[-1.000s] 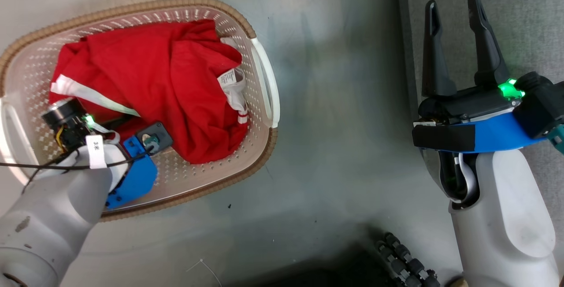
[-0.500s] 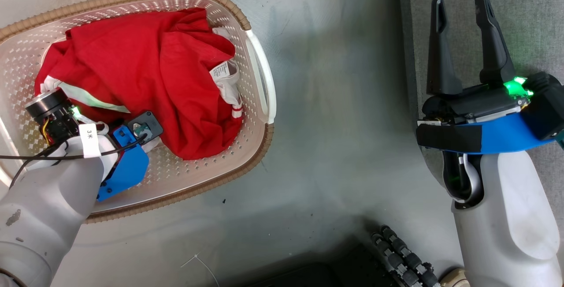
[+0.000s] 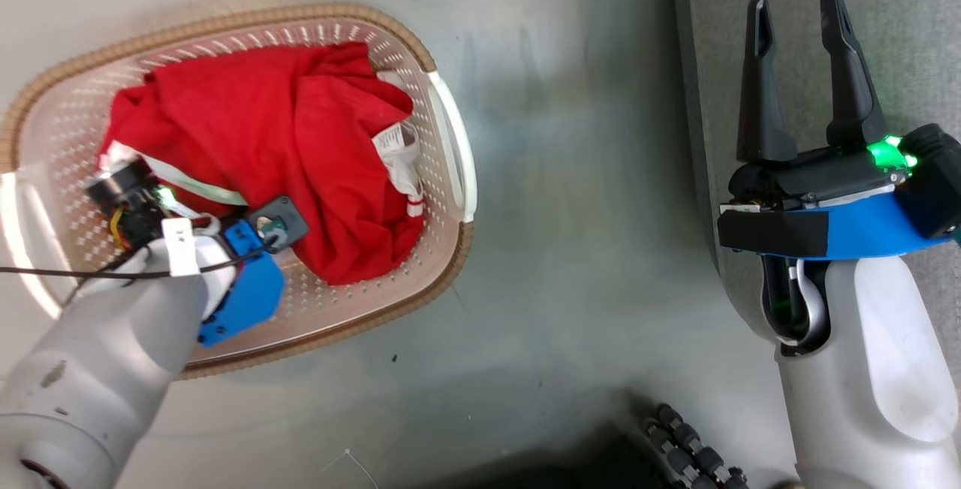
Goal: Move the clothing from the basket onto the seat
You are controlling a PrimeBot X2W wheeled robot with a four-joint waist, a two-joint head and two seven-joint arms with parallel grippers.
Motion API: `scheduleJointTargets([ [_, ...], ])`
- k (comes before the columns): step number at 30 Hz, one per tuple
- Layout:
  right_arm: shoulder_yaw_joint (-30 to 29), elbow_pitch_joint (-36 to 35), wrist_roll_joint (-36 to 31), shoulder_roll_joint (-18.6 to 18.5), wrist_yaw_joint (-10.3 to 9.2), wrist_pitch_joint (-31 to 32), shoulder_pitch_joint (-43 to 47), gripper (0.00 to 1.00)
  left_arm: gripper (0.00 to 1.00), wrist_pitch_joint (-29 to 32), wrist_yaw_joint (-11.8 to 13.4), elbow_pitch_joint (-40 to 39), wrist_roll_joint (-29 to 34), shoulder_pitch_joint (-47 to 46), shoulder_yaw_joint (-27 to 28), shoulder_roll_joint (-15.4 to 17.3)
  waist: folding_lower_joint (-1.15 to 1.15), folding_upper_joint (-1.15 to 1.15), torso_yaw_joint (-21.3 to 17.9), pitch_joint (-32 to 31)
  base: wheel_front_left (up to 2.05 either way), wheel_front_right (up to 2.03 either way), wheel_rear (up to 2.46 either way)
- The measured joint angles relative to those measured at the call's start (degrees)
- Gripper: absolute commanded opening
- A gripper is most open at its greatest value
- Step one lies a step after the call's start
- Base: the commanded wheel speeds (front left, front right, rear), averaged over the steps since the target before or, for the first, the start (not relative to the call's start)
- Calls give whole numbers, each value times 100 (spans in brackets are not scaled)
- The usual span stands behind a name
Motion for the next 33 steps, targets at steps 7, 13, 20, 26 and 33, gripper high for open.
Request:
scheduleJointTargets([
  [7,-45,87,-63,-1,0,0,23,100,0,-257,0,-122,-259,131,-3,-242,0,0,143,-373,0,0,0],
  [13,-91,178,-142,-1,0,0,71,100,0,-537,0,-177,-542,245,-4,-397,0,0,308,-764,0,0,0],
  [20,-174,268,-255,-1,0,0,192,100,0,-938,0,-205,-916,369,-5,-569,0,0,550,-1228,0,0,0],
  [26,-227,366,-358,-1,0,0,370,100,0,-1188,0,-319,-1192,476,-4,-715,-1,0,770,-1656,0,0,0],
  [33,-286,475,-454,-1,0,0,595,100,0,-1262,0,-661,-1419,610,89,-804,0,0,1002,-2199,0,0,0],
])
